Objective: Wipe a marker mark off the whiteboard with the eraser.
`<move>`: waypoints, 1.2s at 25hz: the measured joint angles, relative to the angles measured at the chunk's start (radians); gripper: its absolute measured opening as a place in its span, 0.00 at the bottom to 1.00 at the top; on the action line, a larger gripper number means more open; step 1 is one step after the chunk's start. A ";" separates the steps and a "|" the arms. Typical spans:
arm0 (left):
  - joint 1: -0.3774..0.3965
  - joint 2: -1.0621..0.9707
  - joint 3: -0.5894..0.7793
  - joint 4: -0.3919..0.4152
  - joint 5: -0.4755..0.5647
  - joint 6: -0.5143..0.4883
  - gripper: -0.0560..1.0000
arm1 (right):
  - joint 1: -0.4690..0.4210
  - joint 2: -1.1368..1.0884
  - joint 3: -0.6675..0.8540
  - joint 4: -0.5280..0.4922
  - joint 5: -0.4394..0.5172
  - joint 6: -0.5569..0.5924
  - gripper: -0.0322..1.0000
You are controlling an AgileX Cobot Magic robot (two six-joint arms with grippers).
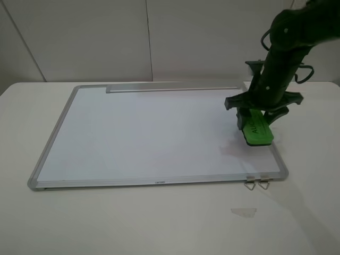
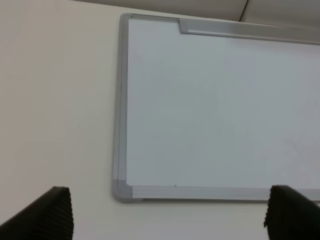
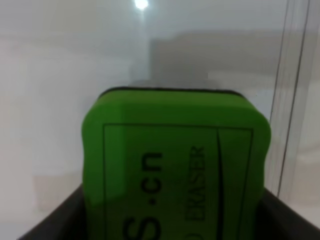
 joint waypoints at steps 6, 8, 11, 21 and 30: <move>0.000 0.000 0.000 0.000 0.000 0.001 0.79 | -0.023 0.000 0.150 0.014 -0.140 0.000 0.60; 0.000 0.000 0.000 0.000 0.000 0.002 0.79 | -0.023 0.000 0.157 0.020 -0.149 0.000 0.60; 0.000 0.000 0.000 -0.001 0.000 0.003 0.79 | -0.023 0.000 0.159 0.031 -0.151 0.000 0.60; 0.000 0.000 0.000 -0.003 0.000 0.003 0.79 | -0.023 -0.049 0.159 0.051 -0.096 -0.018 0.82; 0.000 0.000 0.000 -0.003 0.000 0.003 0.79 | -0.023 -0.235 0.159 0.051 0.251 -0.112 0.83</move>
